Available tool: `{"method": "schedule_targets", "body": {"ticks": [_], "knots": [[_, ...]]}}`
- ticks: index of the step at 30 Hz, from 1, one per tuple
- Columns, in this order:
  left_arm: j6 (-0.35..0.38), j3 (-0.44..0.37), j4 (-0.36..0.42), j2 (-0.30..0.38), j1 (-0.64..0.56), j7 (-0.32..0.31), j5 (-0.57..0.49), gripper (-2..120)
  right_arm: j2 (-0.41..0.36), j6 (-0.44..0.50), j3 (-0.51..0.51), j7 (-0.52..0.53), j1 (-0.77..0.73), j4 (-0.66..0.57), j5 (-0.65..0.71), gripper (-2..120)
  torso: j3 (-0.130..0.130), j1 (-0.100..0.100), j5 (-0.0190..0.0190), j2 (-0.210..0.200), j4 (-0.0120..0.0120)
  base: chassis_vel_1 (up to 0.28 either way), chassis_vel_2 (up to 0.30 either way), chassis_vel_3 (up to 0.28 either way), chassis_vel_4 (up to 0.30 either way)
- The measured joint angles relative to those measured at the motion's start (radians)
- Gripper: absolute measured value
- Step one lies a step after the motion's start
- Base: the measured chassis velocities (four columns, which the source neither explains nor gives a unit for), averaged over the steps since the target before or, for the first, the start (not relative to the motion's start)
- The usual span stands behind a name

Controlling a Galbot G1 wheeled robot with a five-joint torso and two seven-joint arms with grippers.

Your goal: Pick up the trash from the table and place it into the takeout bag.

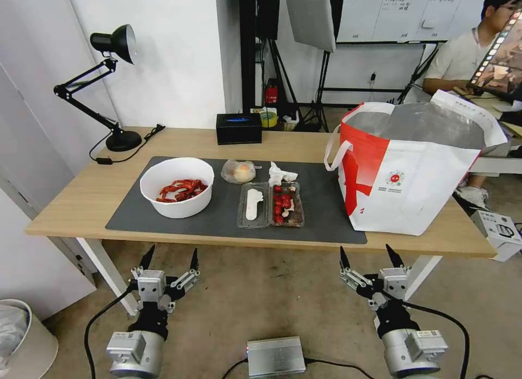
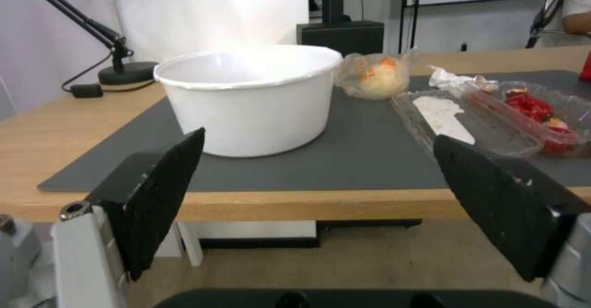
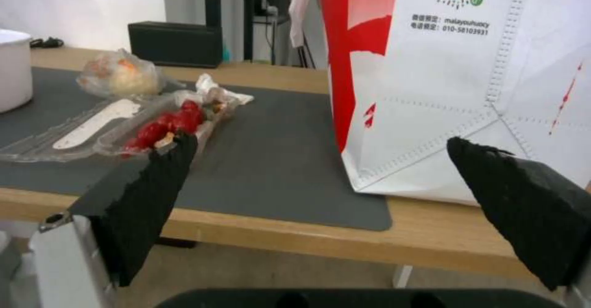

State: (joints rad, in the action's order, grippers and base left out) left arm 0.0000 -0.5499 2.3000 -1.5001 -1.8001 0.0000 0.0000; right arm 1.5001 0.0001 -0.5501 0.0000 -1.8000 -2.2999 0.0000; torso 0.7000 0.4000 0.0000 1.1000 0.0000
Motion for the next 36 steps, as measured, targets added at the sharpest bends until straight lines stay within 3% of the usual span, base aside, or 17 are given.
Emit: {"method": "schedule_targets", "body": {"ticks": [21, 24, 27, 28, 33, 36], "knots": [[0.006, 0.000, -0.001, -0.001, 0.008, -0.016, -0.030, 100, -0.020, -0.011, -0.004, 0.007, 0.006, 0.000, 0.018, 100, 0.000, 0.000, 0.0003, 0.000, -0.0001, 0.000, 0.000, 0.000, 0.000], [0.051, -0.006, -0.010, -0.006, 0.053, -0.108, -0.173, 100, -0.130, -0.082, -0.043, 0.051, 0.046, 0.004, 0.116, 100, 0.000, 0.000, 0.0001, 0.000, 0.0001, 0.000, 0.000, 0.000, 0.000], [0.060, -0.007, -0.012, -0.007, 0.063, -0.126, -0.203, 100, -0.180, -0.113, -0.060, 0.071, 0.062, 0.006, 0.161, 100, 0.000, 0.000, 0.0003, 0.000, 0.0000, 0.000, 0.000, 0.000, 0.000], [0.064, -0.008, -0.012, -0.008, 0.066, -0.133, -0.218, 100, -0.244, -0.154, -0.082, 0.096, 0.085, 0.007, 0.218, 100, 0.000, 0.000, 0.0003, 0.000, 0.0000, 0.000, 0.000, 0.000, 0.000], [0.068, -0.008, 0.036, 0.028, 0.050, -0.075, -0.313, 100, -0.383, -0.243, -0.130, 0.152, 0.135, 0.011, 0.342, 100, 0.000, 0.000, -0.0003, 0.000, 0.0004, 0.000, 0.000, 0.000, 0.000], [0.085, -0.007, 0.043, 0.053, 0.052, -0.065, -0.349, 100, -0.393, -0.245, -0.133, 0.143, 0.129, -0.022, 0.397, 100, 0.000, 0.000, 0.0010, 0.000, -0.0001, 0.000, 0.000, 0.000, 0.000]]}}
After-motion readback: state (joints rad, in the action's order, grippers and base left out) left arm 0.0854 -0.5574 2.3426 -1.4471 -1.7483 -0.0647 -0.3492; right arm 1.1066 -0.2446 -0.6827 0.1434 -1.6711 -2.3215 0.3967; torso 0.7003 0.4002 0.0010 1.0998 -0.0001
